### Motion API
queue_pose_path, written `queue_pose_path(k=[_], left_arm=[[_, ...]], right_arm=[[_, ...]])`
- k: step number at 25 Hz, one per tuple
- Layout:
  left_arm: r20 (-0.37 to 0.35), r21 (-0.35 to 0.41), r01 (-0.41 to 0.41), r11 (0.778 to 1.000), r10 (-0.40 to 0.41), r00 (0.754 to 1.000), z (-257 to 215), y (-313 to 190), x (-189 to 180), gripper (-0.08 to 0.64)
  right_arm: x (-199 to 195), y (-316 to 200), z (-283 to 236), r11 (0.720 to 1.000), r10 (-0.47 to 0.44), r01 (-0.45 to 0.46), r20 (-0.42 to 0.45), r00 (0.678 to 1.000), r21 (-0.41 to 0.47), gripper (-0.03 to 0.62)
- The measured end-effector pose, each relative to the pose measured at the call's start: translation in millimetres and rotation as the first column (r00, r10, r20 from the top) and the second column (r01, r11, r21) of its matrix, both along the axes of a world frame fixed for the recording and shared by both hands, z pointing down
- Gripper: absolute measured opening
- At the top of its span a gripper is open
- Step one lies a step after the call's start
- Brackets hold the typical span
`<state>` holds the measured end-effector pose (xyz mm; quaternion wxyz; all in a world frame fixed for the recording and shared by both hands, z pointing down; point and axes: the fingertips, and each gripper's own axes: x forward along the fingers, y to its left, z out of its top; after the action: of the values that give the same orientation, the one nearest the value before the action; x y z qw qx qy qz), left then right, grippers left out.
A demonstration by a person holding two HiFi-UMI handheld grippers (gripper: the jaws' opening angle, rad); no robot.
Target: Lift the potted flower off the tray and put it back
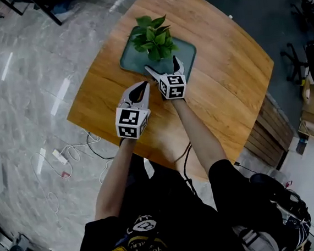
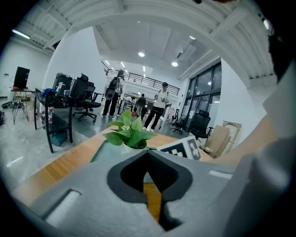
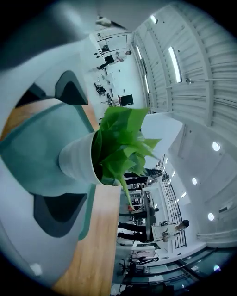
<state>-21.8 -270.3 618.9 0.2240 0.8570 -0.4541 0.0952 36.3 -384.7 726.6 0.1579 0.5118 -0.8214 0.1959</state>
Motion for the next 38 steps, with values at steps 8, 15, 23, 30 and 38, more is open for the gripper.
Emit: queue_pose_path(k=[8,15,23,30,38], left_arm=[[-0.004,0.009,-0.012,1.0,0.012,1.0,1,11,-9,-0.005],[-0.01,0.024,-0.003,1.0,0.003,1.0,-12,20,-11,-0.005],[-0.005,0.053,0.035,0.998,-0.035,0.999,-43,31,-28,-0.005],[-0.013,0.099,0.059,0.993,-0.058,0.998,-108,54,-35,-0.005],[-0.033,0.176,0.025,0.984,-0.02,0.999,-195,111,-28,-0.003]], right_arm=[[-12,-58,25,0.999,-0.027,0.026,0.016,1.0,0.039,0.589],[-10,-72,21,0.997,-0.007,0.01,-0.034,0.999,0.083,0.545],[-17,-45,-31,0.987,-0.079,0.08,-0.008,0.997,0.141,0.538],[-11,21,-132,0.983,-0.128,0.123,0.03,0.991,0.134,0.538],[-2,120,-254,0.974,-0.159,0.149,0.049,0.986,0.171,0.538]])
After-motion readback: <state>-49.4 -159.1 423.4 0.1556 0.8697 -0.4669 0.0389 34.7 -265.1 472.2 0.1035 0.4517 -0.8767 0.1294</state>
